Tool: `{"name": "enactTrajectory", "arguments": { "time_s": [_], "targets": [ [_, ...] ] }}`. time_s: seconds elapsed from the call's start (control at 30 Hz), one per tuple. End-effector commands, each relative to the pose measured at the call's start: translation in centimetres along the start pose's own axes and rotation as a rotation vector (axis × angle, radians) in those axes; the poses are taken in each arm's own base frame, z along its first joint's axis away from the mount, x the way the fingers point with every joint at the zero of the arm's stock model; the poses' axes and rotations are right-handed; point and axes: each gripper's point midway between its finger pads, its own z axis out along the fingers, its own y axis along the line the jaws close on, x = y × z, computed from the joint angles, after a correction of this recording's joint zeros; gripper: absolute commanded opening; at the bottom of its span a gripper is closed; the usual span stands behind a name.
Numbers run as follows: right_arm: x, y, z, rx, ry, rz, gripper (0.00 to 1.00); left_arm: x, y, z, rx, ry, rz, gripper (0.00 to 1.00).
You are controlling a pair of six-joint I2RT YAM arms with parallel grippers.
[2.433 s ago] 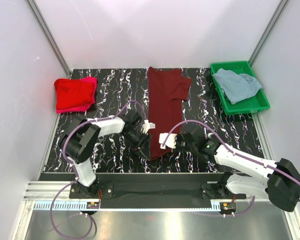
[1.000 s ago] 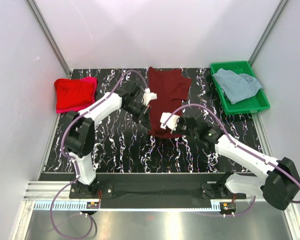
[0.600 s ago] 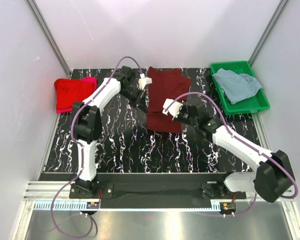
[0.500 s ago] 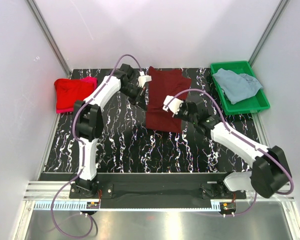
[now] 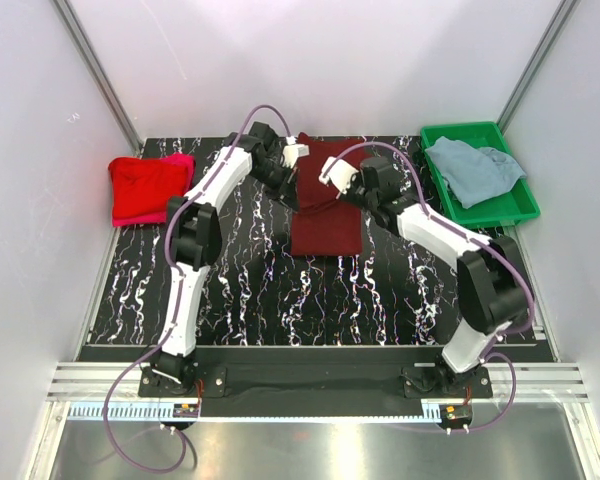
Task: Fold and stack the t-shirts
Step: Fold the tshirt
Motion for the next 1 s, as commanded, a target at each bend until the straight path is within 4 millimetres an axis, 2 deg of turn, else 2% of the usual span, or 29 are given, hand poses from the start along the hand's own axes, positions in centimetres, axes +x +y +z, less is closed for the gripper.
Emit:
{"name": "enactTrajectory", "arguments": {
  "time_s": [0.0,0.03,0.2,0.47,0.5,0.53,0.6,0.63,0.67,0.73,0.8,0.83,0.93,0.97],
  "targets": [
    [-2.2,-2.5,1.5,0.046,-0.081,0.025,0.00,-3.4,1.5,-1.0,-0.066,-0.092,0.055,0.00],
    [-2.3,-2.9,1.8,0.051,-0.085,0.028,0.00,-3.8,1.9,-0.9,-0.075,-0.106,0.050,0.00],
    [-0.2,-3.1,4.1,0.040,-0.043,0.045,0.00,-5.5,3.8,-0.2,-0.113,-0.157,0.057,0.00],
    [2.0,-2.8,8.4,0.032,0.001,0.077,0.00,-6.5,6.1,1.5,-0.145,-0.189,0.046,0.01],
    [2.2,-2.7,8.8,0.034,0.009,0.079,0.00,-6.5,6.3,1.5,-0.149,-0.192,0.045,0.05],
    [2.1,-3.1,9.1,0.045,0.007,0.084,0.00,-6.7,6.4,1.5,-0.154,-0.198,0.045,0.14],
    [2.6,-3.0,10.0,0.057,0.016,0.098,0.01,-7.0,6.8,1.4,-0.176,-0.209,0.051,0.20],
    [2.6,-3.6,10.1,0.082,0.022,0.102,0.07,-7.4,6.9,1.2,-0.188,-0.220,0.056,0.31],
    [2.3,-3.8,10.2,0.095,0.014,0.113,0.24,-7.9,6.9,0.6,-0.214,-0.234,0.062,0.36],
    [2.0,-4.9,9.8,0.134,0.014,0.126,0.40,-8.8,6.7,-0.4,-0.245,-0.261,0.077,0.44],
    [1.1,-6.1,8.7,0.173,0.006,0.133,0.50,-9.7,6.2,-2.4,-0.303,-0.292,0.090,0.47],
    [0.5,-6.9,7.9,0.193,-0.005,0.143,0.52,-10.3,5.2,-3.8,-0.319,-0.314,0.104,0.49],
    [-0.2,-7.5,6.4,0.205,-0.007,0.165,0.55,-9.7,4.0,-5.3,-0.326,-0.317,0.082,0.51],
    [-1.2,-8.1,5.2,0.215,-0.028,0.179,0.55,-9.3,2.8,-6.0,-0.308,-0.316,0.073,0.51]
  ]
}}
